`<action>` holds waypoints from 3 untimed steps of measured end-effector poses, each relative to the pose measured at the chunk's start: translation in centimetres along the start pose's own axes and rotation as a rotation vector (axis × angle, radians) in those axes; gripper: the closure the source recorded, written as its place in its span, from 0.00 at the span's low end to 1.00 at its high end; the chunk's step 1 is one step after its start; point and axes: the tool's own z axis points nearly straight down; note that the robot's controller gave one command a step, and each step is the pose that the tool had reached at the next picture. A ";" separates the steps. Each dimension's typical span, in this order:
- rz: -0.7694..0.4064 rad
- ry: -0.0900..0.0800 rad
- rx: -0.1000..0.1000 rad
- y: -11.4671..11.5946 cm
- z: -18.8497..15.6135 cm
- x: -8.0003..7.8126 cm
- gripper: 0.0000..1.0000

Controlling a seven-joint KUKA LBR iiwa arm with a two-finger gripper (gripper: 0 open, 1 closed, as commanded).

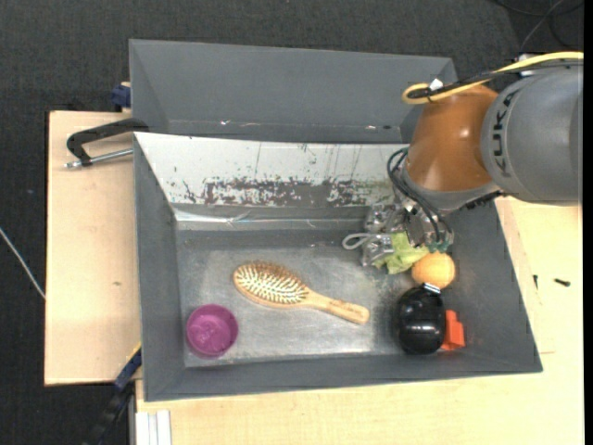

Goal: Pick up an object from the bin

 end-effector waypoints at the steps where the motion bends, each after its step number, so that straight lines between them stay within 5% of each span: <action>1: 0.000 0.000 0.000 0.0 -1.2 -0.2 1.00; 2: 0.000 -0.003 0.001 0.0 -5.4 -0.3 1.00; 3: 0.001 0.008 -0.001 0.1 -3.2 -0.3 1.00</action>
Offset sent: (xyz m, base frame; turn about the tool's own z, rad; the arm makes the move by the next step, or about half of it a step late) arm -0.0001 0.0000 0.0502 0.0000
